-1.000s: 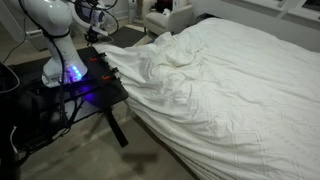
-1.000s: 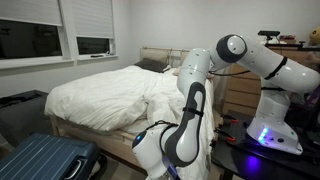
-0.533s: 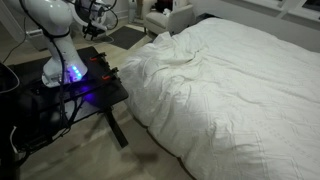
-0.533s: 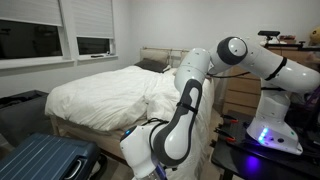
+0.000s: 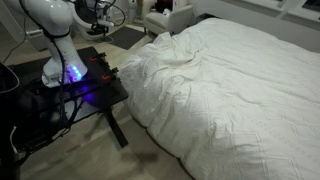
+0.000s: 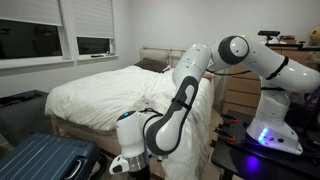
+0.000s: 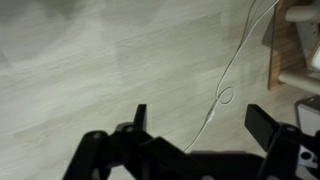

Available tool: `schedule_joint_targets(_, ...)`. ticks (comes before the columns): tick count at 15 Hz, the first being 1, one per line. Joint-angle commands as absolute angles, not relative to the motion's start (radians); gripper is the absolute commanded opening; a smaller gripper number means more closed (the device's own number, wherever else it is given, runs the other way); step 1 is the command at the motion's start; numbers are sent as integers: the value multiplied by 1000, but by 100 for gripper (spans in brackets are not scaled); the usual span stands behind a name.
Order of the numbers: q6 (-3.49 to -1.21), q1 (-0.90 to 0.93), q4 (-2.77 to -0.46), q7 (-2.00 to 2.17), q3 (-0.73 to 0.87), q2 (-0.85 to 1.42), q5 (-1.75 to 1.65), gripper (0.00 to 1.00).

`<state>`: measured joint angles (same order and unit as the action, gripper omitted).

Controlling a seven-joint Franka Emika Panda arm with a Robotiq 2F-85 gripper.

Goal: Straighten the duvet on the bottom right corner of the bed

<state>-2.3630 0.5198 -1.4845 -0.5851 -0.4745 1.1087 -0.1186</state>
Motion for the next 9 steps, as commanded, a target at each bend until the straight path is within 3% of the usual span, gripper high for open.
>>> schedule_joint_targets(1, -2458, 525, -1547, -435, -404, 1025, -141, 100)
schedule_joint_targets(9, -2600, 552, -1646, -79, -216, 890, -174, 100)
